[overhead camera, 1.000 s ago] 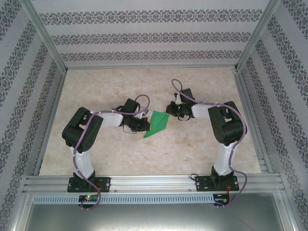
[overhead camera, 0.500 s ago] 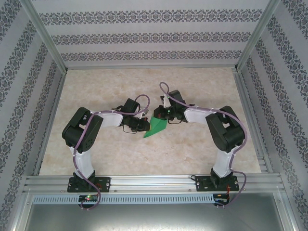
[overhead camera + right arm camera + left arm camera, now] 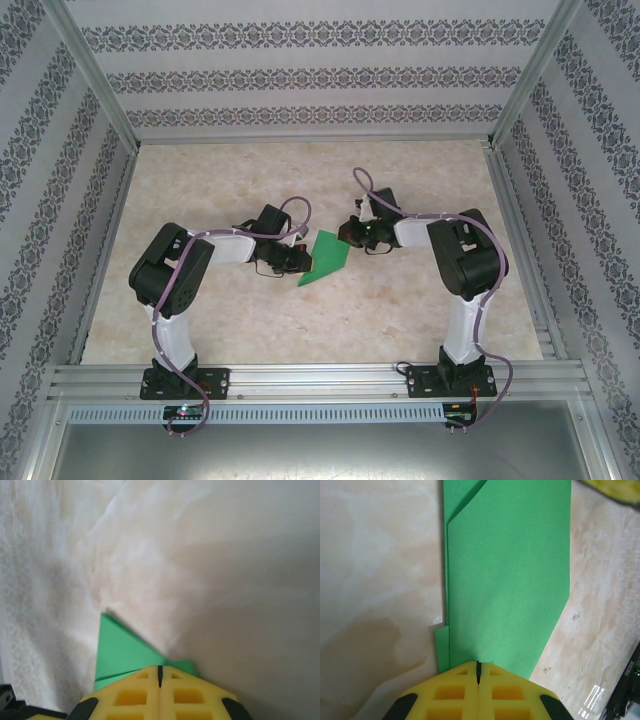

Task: Fold a paper plane with a square sheet of paper (pick it up from the middle)
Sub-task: Fourth fold the wing at the center of the table.

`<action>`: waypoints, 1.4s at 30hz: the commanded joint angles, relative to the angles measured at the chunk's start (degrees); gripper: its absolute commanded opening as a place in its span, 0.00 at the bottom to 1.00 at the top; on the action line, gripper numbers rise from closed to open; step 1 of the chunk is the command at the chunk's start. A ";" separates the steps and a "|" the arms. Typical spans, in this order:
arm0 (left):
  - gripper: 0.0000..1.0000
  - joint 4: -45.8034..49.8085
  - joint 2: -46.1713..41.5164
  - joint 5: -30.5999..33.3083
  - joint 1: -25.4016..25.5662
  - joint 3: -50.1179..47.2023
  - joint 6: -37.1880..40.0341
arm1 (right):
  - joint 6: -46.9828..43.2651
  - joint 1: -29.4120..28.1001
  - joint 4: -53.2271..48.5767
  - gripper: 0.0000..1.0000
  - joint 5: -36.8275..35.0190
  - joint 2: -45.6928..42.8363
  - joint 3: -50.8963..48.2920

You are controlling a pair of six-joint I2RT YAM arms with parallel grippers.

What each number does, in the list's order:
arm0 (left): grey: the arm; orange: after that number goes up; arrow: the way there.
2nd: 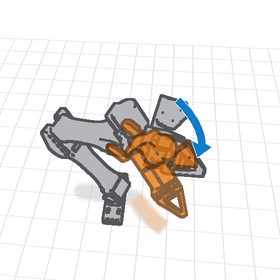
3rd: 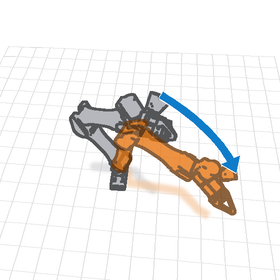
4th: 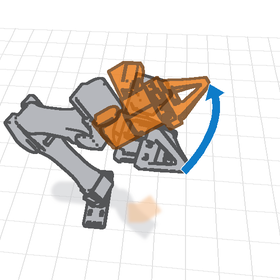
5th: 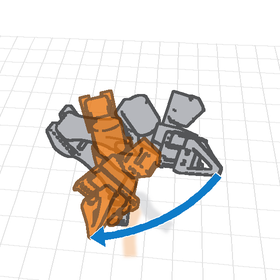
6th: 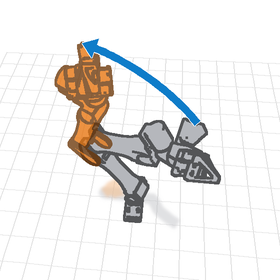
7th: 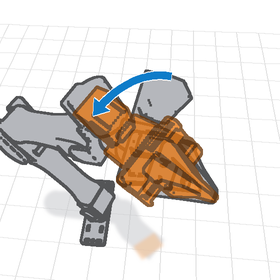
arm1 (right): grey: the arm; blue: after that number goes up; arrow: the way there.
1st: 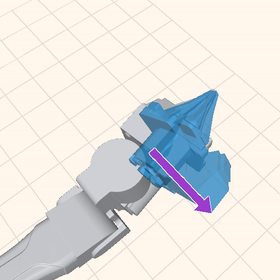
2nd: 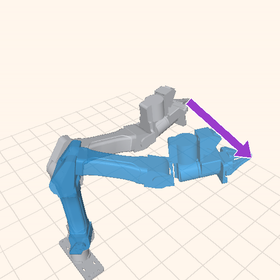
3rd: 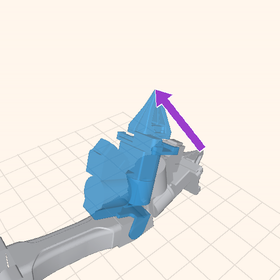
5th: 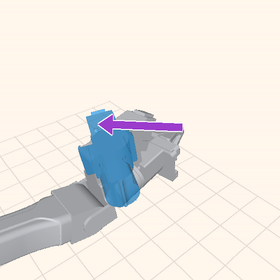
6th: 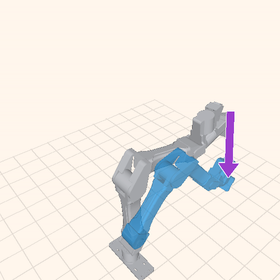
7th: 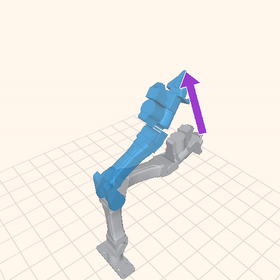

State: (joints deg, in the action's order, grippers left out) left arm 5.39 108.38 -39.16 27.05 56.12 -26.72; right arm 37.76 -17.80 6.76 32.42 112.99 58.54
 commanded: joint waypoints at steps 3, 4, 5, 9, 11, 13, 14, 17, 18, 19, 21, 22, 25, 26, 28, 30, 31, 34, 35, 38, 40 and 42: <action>0.00 11.16 3.30 5.33 0.57 -4.03 1.59 | -0.47 3.30 0.00 0.05 -4.45 -0.71 0.75; 0.00 11.00 3.24 5.28 0.57 -4.17 1.43 | -0.54 2.71 -0.12 0.05 -4.47 -2.56 0.26; 0.00 10.80 3.25 5.24 0.56 -4.11 1.28 | -0.63 1.88 -0.17 0.05 -4.71 -4.60 -0.51; 0.00 10.19 3.40 4.99 0.57 -4.04 0.92 | 0.55 -2.08 -0.26 0.05 -6.09 -9.57 -3.62; 0.00 10.02 3.41 4.96 0.51 -3.96 0.84 | 2.44 -4.74 0.52 0.04 -7.15 -10.30 -5.30; 0.00 9.91 3.47 4.92 0.57 -4.00 0.79 | 4.40 -7.28 2.55 0.05 -6.76 -9.80 -6.42; 0.00 9.92 3.44 4.88 0.56 -3.97 0.76 | 5.37 -8.72 2.80 0.05 -6.39 -8.96 -6.29; 0.00 9.78 3.45 4.79 0.55 -4.02 0.63 | 7.94 -11.67 4.66 0.04 -5.22 -6.13 -5.89; 0.00 9.73 3.41 4.79 0.55 -4.07 0.66 | 9.03 -12.30 6.32 0.05 -4.65 -5.10 -6.13; 0.00 9.47 3.28 4.71 0.55 -4.15 0.62 | 9.85 -12.59 7.28 0.05 -4.23 -4.29 -6.18; 0.00 8.93 3.25 4.20 0.55 -4.26 0.36 | 11.05 -12.88 8.45 0.05 -3.52 -2.86 -6.42; 0.00 8.69 3.25 3.95 0.56 -4.31 0.23 | 11.19 -12.95 8.48 0.04 -3.42 -2.42 -6.41; 0.00 8.42 2.88 3.87 0.56 -4.43 0.26 | 10.74 -12.92 7.06 0.04 -3.88 -1.64 -6.64; 0.00 8.22 2.51 3.66 0.59 -4.40 0.24 | 10.31 -12.96 5.86 0.04 -4.52 -1.55 -6.77; 0.00 7.94 1.74 3.19 0.57 -4.08 0.18 | 9.13 -12.98 2.89 0.04 -5.82 -1.50 -6.69; 0.00 7.30 0.02 1.75 0.55 -3.62 -0.47 | 7.80 -12.96 -0.16 0.04 -7.50 -1.37 -6.51; 0.00 6.64 -1.37 1.02 0.55 -3.33 -1.11 | 7.15 -12.88 -1.58 0.04 -8.19 -1.22 -6.56; 0.03 4.26 -6.20 -0.44 0.56 -3.22 -4.52 | 6.28 -12.79 -3.80 0.03 -9.73 -0.86 -6.73; 0.04 3.42 -7.60 -0.65 0.56 -3.44 -5.96 | 6.19 -12.78 -4.17 0.03 -9.79 -0.61 -6.60; 0.09 3.07 -9.87 -0.86 0.56 -3.77 -8.64 | 6.34 -12.78 -4.56 0.03 -9.55 0.09 -6.35; 0.10 1.82 -10.20 -2.16 0.64 -4.28 -10.32 | 6.36 -12.78 -4.73 0.03 -9.40 0.45 -6.25; 0.11 0.78 -9.66 -3.31 1.14 -4.48 -11.71 | 6.31 -12.79 -4.99 0.03 -9.34 0.72 -6.06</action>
State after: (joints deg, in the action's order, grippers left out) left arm 6.42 98.94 -40.40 27.11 52.84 -34.70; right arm 45.87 -30.87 10.55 27.86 110.10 53.74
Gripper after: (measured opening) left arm 0.106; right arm 0.052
